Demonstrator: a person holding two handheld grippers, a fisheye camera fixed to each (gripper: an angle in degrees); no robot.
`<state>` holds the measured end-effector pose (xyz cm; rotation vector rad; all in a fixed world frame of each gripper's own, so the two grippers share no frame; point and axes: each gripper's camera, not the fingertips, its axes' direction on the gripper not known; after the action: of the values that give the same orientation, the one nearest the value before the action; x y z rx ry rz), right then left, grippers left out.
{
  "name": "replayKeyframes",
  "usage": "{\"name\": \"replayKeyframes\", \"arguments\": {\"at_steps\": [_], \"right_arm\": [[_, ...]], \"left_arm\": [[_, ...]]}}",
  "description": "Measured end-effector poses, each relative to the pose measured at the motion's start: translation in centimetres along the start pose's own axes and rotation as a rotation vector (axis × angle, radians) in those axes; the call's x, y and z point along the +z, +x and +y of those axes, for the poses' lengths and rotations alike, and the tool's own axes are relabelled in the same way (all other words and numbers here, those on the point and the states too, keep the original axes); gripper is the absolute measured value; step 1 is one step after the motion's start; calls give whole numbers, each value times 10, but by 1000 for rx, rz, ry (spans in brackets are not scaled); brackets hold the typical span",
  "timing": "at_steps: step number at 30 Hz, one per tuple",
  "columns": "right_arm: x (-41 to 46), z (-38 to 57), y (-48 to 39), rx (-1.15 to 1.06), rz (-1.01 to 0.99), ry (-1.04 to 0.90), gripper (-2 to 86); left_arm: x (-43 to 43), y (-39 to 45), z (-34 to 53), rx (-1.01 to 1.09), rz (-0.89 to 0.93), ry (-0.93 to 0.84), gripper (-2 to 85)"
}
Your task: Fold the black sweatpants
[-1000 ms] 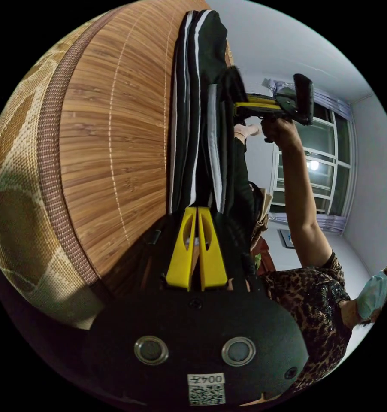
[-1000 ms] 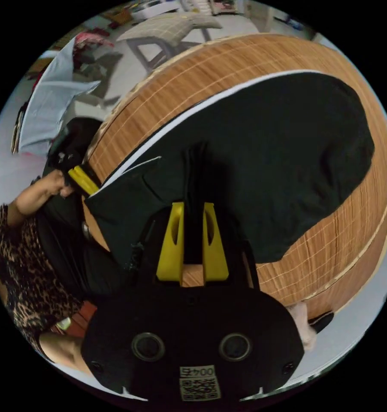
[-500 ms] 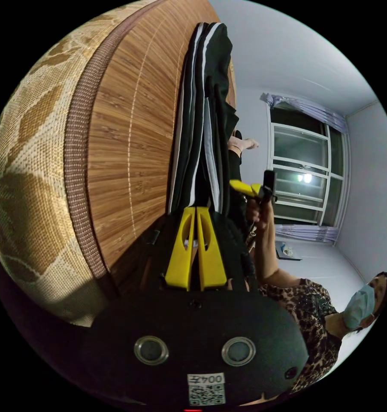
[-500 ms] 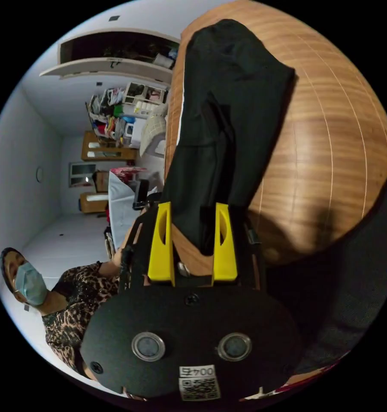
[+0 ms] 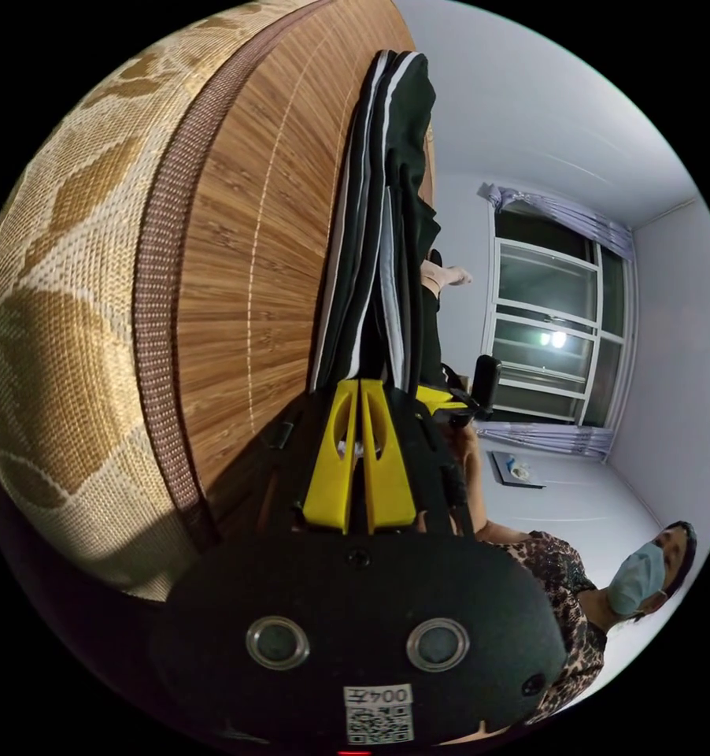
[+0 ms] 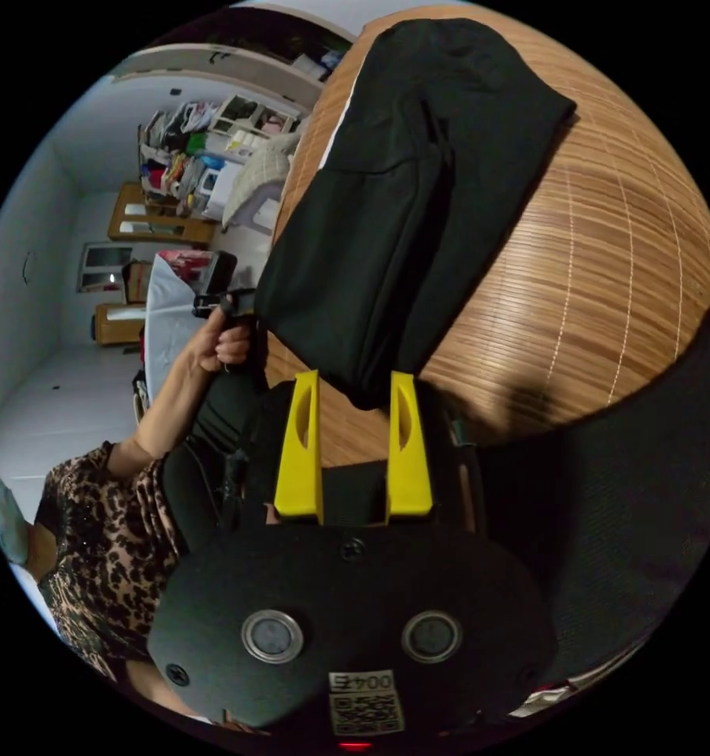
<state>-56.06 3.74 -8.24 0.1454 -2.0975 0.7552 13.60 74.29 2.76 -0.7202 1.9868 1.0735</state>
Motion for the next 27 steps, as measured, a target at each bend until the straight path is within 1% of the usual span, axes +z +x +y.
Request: {"name": "replayKeyframes", "arguments": {"at_steps": [1, 2, 4, 6, 8, 9, 10, 12, 14, 17, 19, 21, 23, 27], "right_arm": [[-1, -1, -2, -32, 25, -25, 65], [-3, 0, -4, -54, 47, -30, 61], [-22, 9, -15, -110, 164, 67, 53], [-35, 17, -6, -54, 153, 111, 52], [-36, 20, 13, 24, 97, 72, 52], [-34, 18, 21, 44, 67, 8, 54], [-33, 16, 23, 42, 67, -57, 56], [-41, 18, 21, 5, 91, -57, 62], [-56, 22, 23, -9, 58, -10, 73], [-95, 28, 42, 36, -37, 168, 99], [-131, 32, 57, 63, -89, 390, 114], [-149, 27, 67, 54, -108, 497, 118], [-158, 15, 79, 55, -124, 523, 121], [-163, -19, 97, 27, -149, 497, 134]], "left_arm": [[-2, 0, 0, 3, -4, 2, 2], [-2, 0, 0, 4, -7, 3, 2], [-5, 1, 1, 12, -24, 5, 2], [-7, 2, 2, 14, -40, 3, 2], [-8, 2, 2, 15, -51, 0, 2], [-10, 2, 2, 15, -54, 0, 3], [-11, 1, 2, 15, -50, -1, 3], [-13, 0, 3, 12, -38, 0, 3], [-15, -2, 3, 7, -24, -1, 3], [-17, -1, 4, 12, -32, -5, 3], [-18, 1, 4, 21, -50, -11, 4], [-19, 2, 5, 25, -58, -14, 4], [-21, 3, 5, 28, -65, -17, 5], [-24, 6, 8, 40, -81, -18, 6]]}}
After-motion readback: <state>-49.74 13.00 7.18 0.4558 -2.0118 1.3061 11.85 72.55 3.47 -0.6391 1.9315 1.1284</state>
